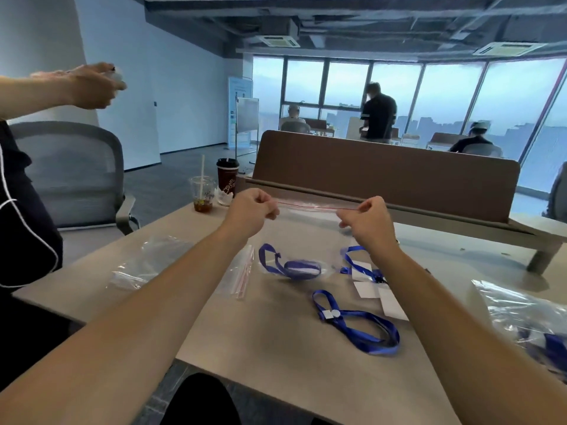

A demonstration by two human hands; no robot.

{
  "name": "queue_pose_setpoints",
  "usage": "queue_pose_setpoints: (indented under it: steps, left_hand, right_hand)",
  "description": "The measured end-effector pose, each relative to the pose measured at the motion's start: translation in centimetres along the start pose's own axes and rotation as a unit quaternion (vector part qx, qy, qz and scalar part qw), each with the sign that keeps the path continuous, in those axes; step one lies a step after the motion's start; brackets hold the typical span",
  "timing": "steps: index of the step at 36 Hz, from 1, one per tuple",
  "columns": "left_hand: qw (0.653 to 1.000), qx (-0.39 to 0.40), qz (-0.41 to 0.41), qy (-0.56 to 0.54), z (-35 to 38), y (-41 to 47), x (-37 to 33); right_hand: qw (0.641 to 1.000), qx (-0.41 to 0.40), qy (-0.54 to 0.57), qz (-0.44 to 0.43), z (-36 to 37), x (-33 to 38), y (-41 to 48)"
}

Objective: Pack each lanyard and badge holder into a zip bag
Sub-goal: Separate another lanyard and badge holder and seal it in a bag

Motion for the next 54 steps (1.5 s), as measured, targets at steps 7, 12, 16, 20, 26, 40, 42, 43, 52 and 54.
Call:
queue_pose_setpoints:
  steps: [7, 12, 16, 20, 26, 40, 42, 43, 52, 54]
  left_hand:
    - [0.996, 0.032, -0.057, -0.056, 1.5, -0.9, 3.5]
    - [0.993, 0.027, -0.086, -0.071, 1.8, -1.3, 5.1]
    - [0.986, 0.028, -0.138, -0.093, 1.8, -1.9, 6.4]
    - [0.978, 0.028, -0.189, -0.082, 1.9, -2.0, 7.9]
    - [0.974, 0.055, -0.197, -0.102, 1.9, -2.6, 8.6]
    - [0.995, 0.042, -0.072, -0.047, 2.2, -2.4, 6.7]
    - [0.996, 0.038, -0.063, -0.052, 2.2, -2.3, 6.3]
    - [0.996, 0.034, -0.061, -0.059, 2.1, -2.2, 6.2]
    - [0.992, 0.041, -0.063, -0.101, 1.0, -2.2, 5.3]
    - [0.992, 0.048, -0.065, -0.095, 1.2, -2.2, 5.1]
  right_hand:
    - [0.986, 0.117, -0.116, -0.025, 2.0, -1.4, -0.5]
    - [0.973, 0.158, -0.163, -0.038, 3.2, -2.3, -0.5]
    - [0.974, 0.161, -0.155, -0.030, 3.5, -3.1, -0.5]
    - [0.978, 0.155, -0.132, -0.035, 3.6, -3.3, -0.7]
    - [0.974, 0.166, -0.147, -0.045, 3.8, -3.3, -1.0]
    - [0.924, 0.224, -0.279, -0.134, 6.4, 1.1, -3.2]
    - [0.926, 0.227, -0.270, -0.136, 6.9, 1.8, -3.4]
    - [0.931, 0.227, -0.255, -0.132, 7.0, 2.0, -3.4]
    - [0.943, 0.236, -0.211, -0.106, 6.4, 2.7, -2.5]
    - [0.940, 0.244, -0.213, -0.106, 6.4, 2.8, -2.6]
Point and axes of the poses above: each hand's wrist, its own y-axis towards the middle knuckle, its own z-axis out of the palm, x = y × z, the point moved 6 cm from there along y, towards the middle knuckle, and after that the axes turned 1 degree about z, right-handed, at the moved point
